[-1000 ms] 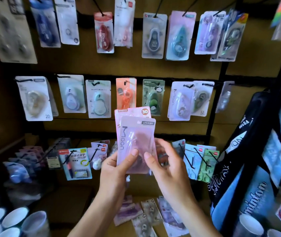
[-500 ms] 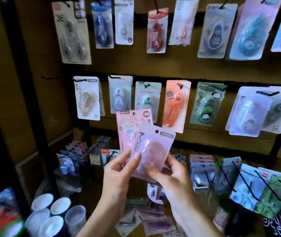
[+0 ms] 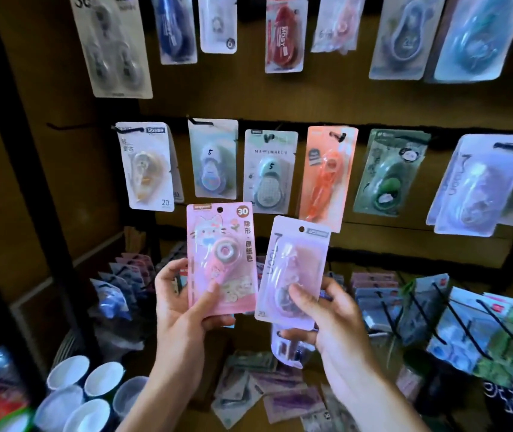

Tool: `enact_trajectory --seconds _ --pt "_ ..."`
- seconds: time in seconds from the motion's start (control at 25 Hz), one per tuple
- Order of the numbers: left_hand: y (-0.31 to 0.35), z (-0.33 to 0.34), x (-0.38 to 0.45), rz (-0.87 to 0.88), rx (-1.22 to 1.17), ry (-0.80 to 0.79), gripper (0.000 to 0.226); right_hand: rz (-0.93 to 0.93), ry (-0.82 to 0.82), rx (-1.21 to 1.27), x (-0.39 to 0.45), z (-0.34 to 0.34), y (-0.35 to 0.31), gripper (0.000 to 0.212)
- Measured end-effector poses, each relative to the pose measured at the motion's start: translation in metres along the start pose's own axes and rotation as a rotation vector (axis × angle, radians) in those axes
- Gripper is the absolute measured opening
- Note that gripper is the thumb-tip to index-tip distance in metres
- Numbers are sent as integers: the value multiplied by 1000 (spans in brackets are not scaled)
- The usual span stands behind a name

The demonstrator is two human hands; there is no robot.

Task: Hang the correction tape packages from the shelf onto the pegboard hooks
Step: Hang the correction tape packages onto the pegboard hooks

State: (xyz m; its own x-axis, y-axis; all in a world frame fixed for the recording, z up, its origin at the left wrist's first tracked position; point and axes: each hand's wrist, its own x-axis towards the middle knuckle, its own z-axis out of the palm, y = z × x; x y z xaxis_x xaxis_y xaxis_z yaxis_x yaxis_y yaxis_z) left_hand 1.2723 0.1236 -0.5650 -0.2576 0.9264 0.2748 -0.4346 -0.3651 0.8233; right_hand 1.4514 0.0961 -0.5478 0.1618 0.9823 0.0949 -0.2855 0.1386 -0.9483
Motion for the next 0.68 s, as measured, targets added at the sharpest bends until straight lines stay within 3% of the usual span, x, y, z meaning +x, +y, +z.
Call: enact_trajectory --seconds 0.08,0.24,0.52,0.68 --pt "-2 1 1 -21 -21 24 41 -5 -4 3 0 -6 -2 44" --pt "7 -7 11 -43 -78 92 22 21 -21 1 -2 -13 -3 41" --pt "77 -52 82 187 -135 261 22 106 -89 11 -11 -2 6 37" --pt "112 -87 119 220 -63 342 10 131 -138 -4 -16 8 11 33"
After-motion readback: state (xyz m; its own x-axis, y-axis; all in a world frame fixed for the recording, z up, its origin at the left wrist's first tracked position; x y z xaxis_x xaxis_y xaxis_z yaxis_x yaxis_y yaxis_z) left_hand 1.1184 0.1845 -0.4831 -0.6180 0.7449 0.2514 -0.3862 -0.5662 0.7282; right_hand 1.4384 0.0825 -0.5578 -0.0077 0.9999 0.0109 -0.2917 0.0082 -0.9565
